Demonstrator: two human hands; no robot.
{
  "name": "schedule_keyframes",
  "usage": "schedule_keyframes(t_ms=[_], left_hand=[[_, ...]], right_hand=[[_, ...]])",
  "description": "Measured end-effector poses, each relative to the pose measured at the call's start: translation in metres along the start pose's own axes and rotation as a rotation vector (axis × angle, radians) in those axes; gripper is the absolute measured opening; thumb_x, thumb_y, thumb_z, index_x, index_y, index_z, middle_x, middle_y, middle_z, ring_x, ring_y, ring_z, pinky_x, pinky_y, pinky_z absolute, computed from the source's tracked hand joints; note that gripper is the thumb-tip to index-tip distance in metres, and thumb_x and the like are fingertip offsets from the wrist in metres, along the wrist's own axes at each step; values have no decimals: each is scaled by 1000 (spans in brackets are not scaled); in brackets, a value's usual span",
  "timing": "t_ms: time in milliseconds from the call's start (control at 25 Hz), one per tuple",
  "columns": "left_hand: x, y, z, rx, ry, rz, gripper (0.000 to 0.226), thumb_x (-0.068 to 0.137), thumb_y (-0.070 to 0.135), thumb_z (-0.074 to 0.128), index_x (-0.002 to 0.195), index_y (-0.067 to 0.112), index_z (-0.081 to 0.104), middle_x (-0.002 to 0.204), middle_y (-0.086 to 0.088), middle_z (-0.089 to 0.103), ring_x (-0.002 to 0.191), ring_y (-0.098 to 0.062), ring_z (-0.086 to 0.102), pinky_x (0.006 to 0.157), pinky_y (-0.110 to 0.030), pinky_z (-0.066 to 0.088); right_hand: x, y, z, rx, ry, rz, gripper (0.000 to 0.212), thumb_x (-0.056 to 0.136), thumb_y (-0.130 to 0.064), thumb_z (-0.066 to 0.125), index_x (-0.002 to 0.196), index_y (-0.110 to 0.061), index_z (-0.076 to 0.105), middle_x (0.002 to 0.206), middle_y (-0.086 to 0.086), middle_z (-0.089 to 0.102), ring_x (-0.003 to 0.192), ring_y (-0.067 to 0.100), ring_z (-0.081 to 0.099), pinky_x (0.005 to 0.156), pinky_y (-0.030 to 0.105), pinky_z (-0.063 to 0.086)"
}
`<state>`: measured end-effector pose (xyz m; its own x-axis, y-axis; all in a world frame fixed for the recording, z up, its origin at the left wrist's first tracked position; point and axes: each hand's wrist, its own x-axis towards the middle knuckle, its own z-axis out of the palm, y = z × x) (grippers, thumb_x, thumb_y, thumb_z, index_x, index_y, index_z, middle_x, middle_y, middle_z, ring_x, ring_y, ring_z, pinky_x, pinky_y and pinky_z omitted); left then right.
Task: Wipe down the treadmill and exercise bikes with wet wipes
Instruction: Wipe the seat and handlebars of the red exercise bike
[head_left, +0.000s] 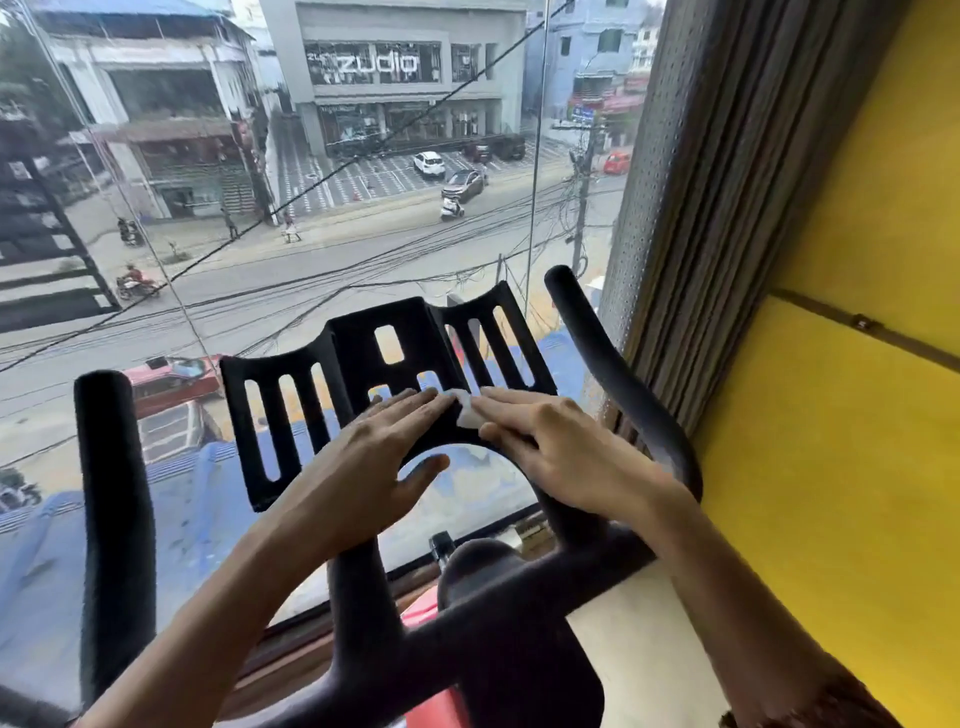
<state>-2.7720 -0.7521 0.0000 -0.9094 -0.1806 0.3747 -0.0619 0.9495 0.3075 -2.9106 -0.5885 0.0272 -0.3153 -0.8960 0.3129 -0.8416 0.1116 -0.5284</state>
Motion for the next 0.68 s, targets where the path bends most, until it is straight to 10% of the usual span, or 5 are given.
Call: schedule_keyframes(t_ms=[160, 440, 680], left_hand=[[-6, 5, 4, 35, 29, -16, 61, 91, 42, 45, 144, 14, 39, 146, -9, 44, 137, -22, 37, 111, -41, 32], [-32, 59, 8, 92, -82, -2, 91, 82, 85, 15, 150, 26, 28, 158, -2, 13, 147, -15, 5, 119, -42, 4], [-44, 80, 23, 175, -109, 22, 96, 80, 86, 20, 144, 18, 42, 153, -10, 27, 144, -24, 21, 115, -45, 8]], right_hand=[[-14, 7, 2, 63, 115, 31, 36, 89, 4, 60, 124, -7, 62, 128, 1, 59, 120, -8, 39, 97, -3, 27], [-115, 8, -10, -44, 15, 45, 52, 76, 9, 61, 123, -11, 62, 128, -4, 56, 121, 1, 51, 103, 9, 33], [-104, -11, 8, 24, 125, 149, 46, 91, 3, 54, 135, -10, 51, 145, 0, 41, 137, 6, 35, 112, 21, 29]])
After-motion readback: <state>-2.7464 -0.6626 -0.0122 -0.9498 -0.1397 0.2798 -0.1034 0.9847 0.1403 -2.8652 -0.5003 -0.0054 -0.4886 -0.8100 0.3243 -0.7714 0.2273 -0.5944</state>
